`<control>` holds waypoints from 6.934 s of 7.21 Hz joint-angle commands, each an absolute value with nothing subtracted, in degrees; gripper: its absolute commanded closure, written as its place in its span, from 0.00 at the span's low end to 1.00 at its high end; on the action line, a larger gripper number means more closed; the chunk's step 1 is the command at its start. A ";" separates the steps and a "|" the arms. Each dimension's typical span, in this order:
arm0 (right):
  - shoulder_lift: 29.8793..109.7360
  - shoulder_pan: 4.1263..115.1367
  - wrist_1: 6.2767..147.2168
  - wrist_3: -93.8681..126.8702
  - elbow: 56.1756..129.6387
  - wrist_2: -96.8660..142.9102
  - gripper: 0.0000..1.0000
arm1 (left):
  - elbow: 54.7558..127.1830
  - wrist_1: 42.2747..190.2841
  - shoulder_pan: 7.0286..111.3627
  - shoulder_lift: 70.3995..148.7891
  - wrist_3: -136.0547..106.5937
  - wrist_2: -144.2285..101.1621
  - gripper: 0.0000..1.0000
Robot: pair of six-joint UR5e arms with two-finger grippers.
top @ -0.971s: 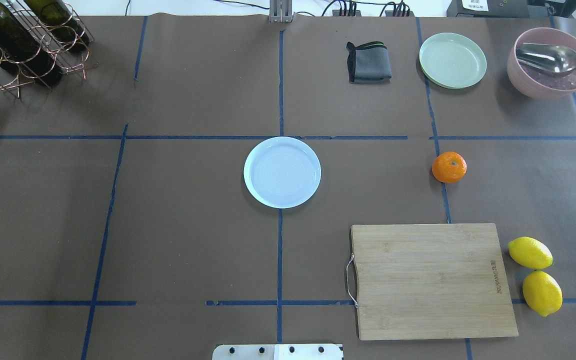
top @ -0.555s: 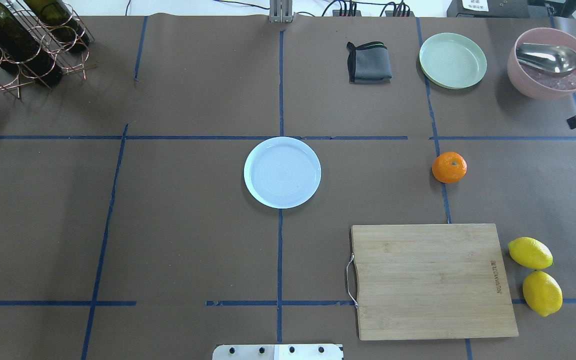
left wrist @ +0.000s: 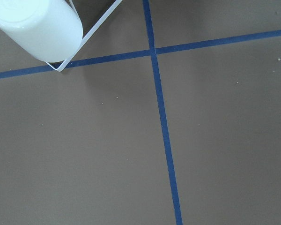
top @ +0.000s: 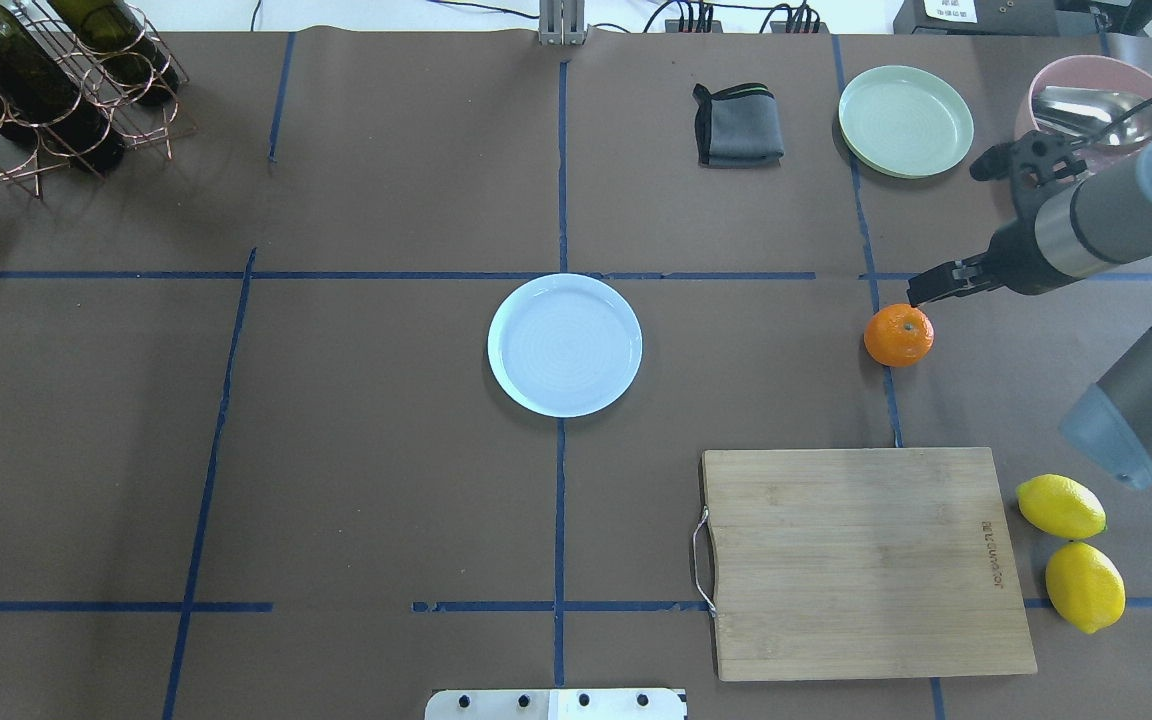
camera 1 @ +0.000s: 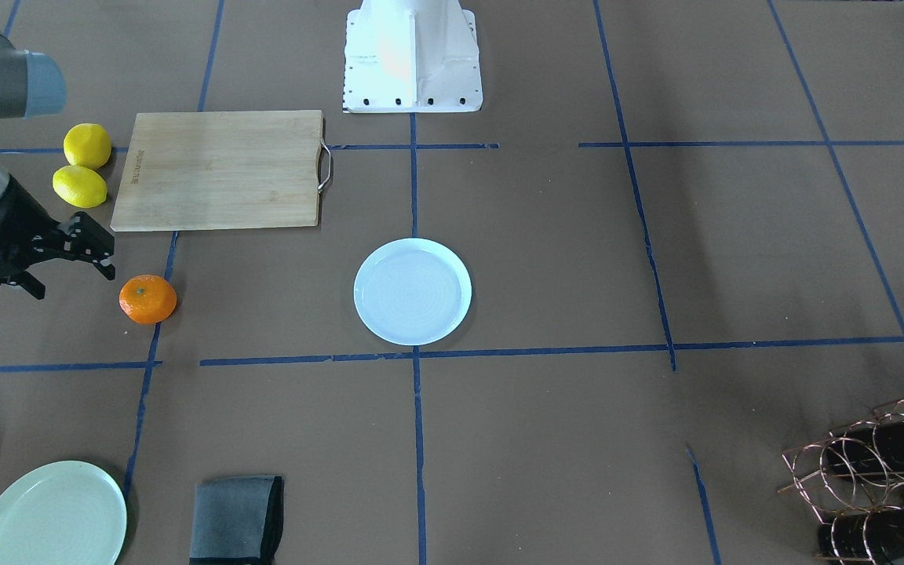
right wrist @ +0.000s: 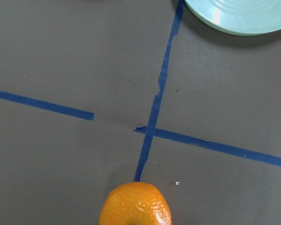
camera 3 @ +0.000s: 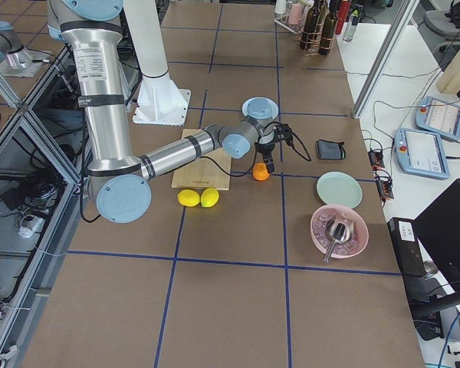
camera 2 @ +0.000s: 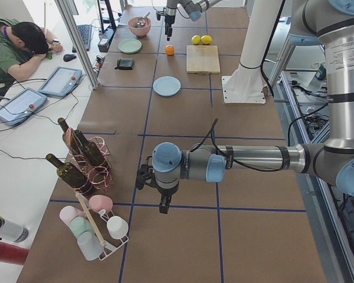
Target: Pick orange to plate
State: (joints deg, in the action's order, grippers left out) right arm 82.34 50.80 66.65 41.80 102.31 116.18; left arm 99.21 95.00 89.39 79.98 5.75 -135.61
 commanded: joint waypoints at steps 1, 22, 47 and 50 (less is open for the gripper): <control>81.91 47.03 66.45 43.24 100.38 112.51 0.00 | 99.14 95.01 89.47 79.98 5.97 -135.53 0.00; 37.74 32.27 83.15 66.60 74.31 99.42 0.75 | 99.40 95.01 89.56 79.98 5.98 -135.62 0.00; 87.97 89.74 88.59 -8.09 84.55 132.72 0.00 | 100.55 93.08 89.65 79.28 5.89 -135.70 0.00; 90.35 90.18 88.07 -8.26 86.39 132.89 0.00 | 100.81 93.17 89.65 78.92 5.98 -135.35 0.00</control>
